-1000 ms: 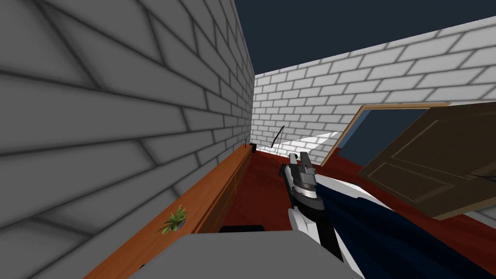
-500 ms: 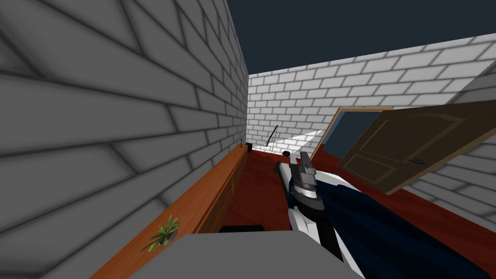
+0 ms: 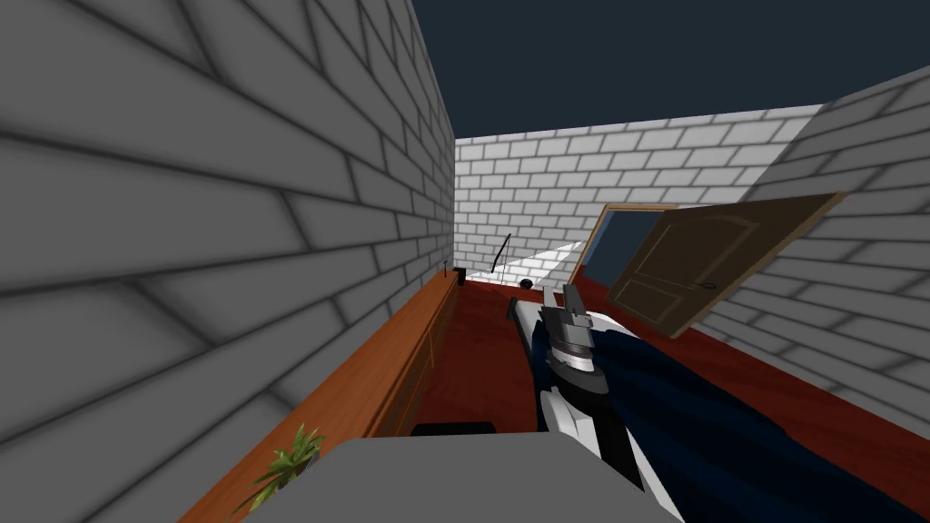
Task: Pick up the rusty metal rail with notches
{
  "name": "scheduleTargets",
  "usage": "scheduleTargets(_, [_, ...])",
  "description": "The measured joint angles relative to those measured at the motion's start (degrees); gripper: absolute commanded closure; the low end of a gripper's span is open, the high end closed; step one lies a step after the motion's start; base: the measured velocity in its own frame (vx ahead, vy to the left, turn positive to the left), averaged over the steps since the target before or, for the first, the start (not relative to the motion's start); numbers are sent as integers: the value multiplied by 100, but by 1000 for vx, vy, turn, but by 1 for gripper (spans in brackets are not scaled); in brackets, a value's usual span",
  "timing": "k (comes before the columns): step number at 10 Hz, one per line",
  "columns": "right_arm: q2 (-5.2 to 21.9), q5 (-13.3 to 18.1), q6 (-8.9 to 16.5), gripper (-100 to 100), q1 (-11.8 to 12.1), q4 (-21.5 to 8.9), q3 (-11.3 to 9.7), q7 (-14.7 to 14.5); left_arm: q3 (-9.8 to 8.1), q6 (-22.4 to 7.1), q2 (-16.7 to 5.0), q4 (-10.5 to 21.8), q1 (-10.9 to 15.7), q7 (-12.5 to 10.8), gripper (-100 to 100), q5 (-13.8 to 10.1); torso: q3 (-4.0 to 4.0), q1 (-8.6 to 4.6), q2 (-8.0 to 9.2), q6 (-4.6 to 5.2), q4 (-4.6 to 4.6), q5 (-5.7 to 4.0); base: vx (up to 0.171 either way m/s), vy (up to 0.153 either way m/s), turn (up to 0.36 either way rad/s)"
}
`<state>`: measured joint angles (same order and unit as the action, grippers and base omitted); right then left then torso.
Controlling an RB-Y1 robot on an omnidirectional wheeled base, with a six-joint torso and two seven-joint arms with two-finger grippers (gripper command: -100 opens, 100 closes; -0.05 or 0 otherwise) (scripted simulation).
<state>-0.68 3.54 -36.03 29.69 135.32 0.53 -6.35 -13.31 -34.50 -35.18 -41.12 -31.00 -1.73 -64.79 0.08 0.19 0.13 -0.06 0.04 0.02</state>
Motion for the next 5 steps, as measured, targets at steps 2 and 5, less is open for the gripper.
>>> scheduleTargets(2, [0, 0, 0, 0, 1, 0, 1, 0, 27, -242, -1, 247, -19, -114, -100, -223, 2, -1, 4, -7, 1, 1, -17, 34, -68])
scheduleTargets(5, [0, 0, 0, 0, 0, 0, 0, 0, 17, -602, -88, 957, 156, 19, -100, -688, 5, -2, 8, -4, 1, 0, -33, 36, -122])
